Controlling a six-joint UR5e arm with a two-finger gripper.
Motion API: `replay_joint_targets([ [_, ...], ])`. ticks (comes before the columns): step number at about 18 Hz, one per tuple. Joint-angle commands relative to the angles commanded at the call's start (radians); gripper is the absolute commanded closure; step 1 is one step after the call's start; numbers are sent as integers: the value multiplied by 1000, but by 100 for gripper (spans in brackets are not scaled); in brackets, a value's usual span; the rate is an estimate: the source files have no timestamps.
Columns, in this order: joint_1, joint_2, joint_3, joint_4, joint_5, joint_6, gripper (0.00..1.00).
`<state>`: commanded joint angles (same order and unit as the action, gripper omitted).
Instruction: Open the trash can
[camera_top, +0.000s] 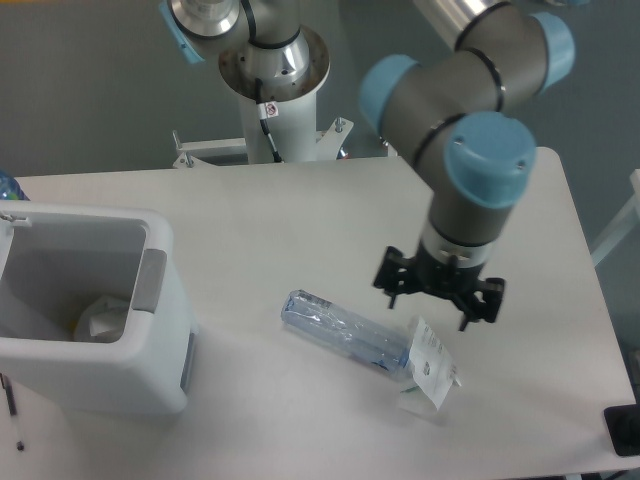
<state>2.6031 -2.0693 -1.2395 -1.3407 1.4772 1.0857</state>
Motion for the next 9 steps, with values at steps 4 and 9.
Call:
replay_joint_targets([
  [4,23,-31,18,5,50,146,0],
  [9,23,-63,45,37,107,180,0],
])
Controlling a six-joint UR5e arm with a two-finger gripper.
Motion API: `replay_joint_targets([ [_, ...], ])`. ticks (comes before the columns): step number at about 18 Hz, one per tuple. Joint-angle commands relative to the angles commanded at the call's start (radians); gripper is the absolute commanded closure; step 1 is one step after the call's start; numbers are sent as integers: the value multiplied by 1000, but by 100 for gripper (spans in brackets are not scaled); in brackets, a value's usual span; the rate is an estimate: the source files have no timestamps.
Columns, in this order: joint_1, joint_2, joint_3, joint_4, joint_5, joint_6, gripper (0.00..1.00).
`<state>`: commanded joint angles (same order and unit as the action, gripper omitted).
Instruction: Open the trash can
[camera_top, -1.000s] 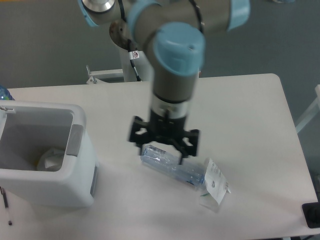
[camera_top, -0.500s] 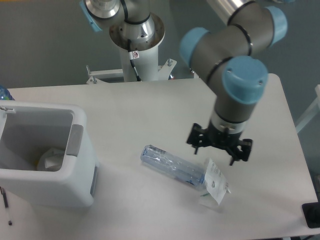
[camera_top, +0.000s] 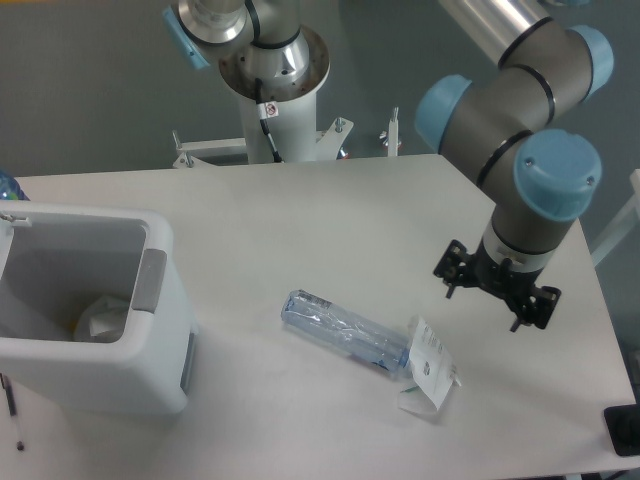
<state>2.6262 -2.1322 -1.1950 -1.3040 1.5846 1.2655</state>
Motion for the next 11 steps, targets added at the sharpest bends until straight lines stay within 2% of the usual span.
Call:
replay_joint_targets([
  [2,0,0,0,14,2,46,0],
  [7,14,12,-14,6,5,201,0],
  [11,12,23,-46,15,3,209,0],
])
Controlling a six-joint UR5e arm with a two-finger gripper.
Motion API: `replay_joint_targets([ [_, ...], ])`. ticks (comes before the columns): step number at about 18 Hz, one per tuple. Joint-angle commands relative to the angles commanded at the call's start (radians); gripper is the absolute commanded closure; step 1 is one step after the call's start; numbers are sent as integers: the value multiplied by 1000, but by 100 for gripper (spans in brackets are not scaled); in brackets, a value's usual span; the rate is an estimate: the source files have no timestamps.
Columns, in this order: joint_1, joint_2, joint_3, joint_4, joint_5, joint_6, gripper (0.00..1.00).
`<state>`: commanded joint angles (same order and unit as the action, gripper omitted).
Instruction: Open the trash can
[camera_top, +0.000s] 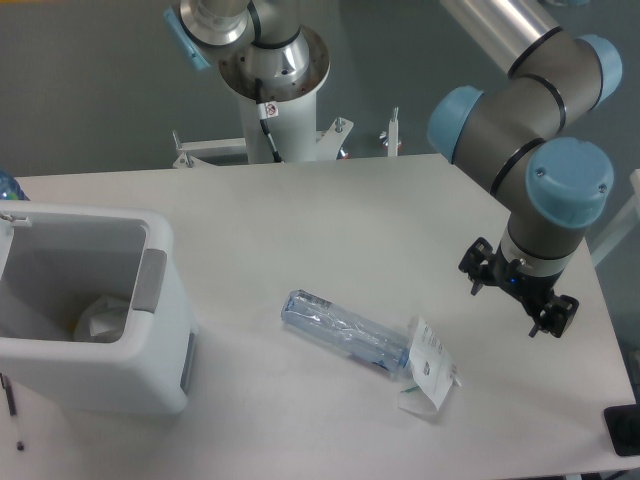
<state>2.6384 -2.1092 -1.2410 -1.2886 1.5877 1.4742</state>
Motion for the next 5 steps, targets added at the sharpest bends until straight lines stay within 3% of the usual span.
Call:
replay_joint_targets([
  [5,0,0,-3,0,0,0,0],
])
